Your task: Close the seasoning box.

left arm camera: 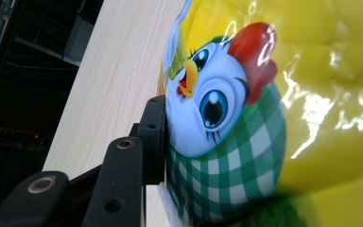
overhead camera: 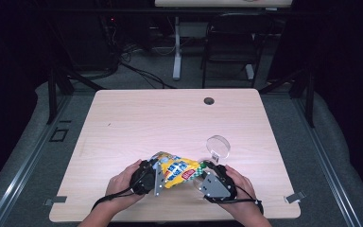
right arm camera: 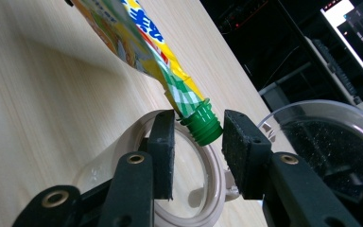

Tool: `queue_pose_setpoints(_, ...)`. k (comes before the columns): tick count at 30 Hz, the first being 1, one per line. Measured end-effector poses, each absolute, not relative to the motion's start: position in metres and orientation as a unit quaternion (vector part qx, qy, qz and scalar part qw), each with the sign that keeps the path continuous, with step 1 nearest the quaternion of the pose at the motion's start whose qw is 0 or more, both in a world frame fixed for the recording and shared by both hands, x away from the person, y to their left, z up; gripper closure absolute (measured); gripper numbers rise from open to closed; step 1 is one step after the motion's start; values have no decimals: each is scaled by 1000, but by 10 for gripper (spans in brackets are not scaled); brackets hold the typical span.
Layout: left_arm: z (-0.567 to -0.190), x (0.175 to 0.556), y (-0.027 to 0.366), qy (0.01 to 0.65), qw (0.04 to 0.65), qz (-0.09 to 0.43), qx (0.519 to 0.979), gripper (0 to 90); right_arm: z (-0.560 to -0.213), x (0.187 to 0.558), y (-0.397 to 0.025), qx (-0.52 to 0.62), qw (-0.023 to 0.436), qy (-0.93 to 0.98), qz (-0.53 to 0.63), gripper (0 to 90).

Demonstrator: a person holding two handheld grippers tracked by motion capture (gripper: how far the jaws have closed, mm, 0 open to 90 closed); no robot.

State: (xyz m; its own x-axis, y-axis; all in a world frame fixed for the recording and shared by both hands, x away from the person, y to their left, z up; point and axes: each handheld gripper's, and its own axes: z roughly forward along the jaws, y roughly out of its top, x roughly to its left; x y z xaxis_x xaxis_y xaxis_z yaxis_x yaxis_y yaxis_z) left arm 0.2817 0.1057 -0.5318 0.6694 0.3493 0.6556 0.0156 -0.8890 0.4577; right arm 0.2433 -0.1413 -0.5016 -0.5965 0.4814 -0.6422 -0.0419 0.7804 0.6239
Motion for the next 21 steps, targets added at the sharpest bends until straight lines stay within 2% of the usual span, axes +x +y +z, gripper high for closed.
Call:
queue_pose_setpoints(7,-529,283,105,94,202,395,891,632,-505,242,-134,99,458,837,282,652)
queue_pose_setpoints(21,-526,282,105,78,186,405,892,632,-509,240,-131,96,459,841,269,683)
